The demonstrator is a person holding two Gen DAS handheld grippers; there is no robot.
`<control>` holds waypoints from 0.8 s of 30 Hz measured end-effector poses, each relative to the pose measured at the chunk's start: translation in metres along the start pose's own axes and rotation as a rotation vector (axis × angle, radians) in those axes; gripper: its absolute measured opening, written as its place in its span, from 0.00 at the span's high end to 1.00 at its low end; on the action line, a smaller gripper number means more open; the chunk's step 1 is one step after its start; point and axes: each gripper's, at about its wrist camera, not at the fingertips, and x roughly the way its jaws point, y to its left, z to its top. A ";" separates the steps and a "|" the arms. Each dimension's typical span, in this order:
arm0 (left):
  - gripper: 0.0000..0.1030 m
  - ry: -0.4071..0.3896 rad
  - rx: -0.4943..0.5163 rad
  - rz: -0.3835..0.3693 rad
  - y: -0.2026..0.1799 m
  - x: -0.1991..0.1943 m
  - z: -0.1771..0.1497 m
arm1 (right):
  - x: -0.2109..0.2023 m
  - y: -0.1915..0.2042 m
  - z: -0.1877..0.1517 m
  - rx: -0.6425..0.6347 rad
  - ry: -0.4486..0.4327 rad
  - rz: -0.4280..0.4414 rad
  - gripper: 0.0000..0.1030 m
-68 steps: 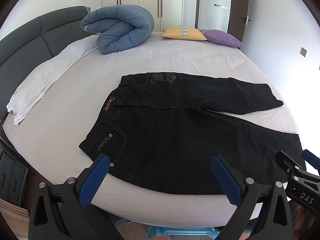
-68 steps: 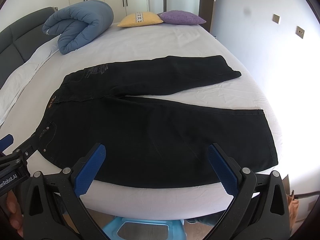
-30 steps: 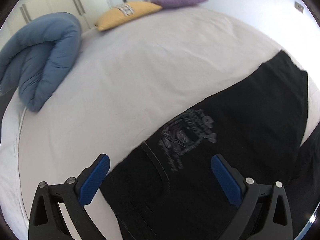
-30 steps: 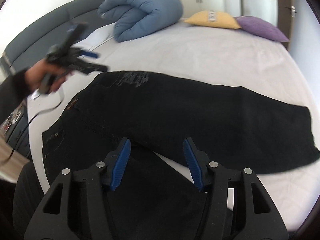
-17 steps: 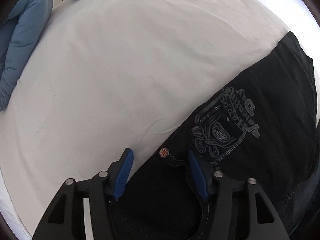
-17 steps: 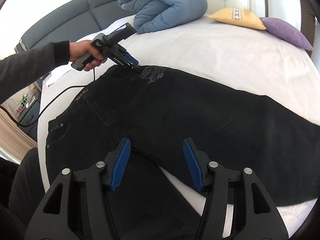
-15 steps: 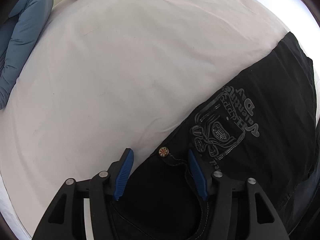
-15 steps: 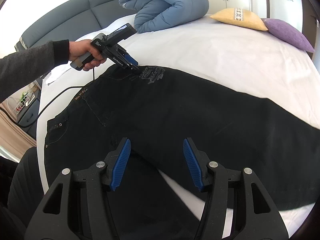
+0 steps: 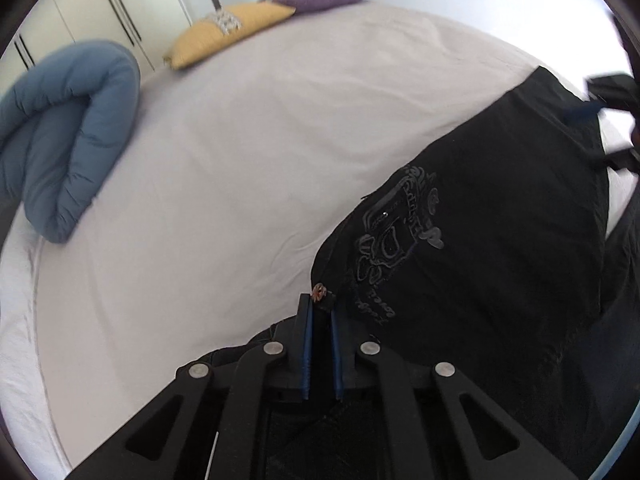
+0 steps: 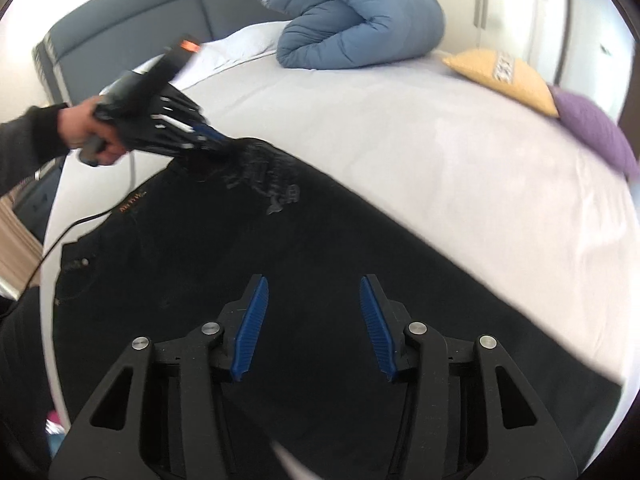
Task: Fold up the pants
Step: 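Grasp the waistband with the right gripper while the left gripper holds it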
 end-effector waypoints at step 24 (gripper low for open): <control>0.93 -0.102 0.097 0.063 -0.046 -0.053 -0.015 | 0.123 0.022 0.113 -0.354 0.251 -0.028 0.73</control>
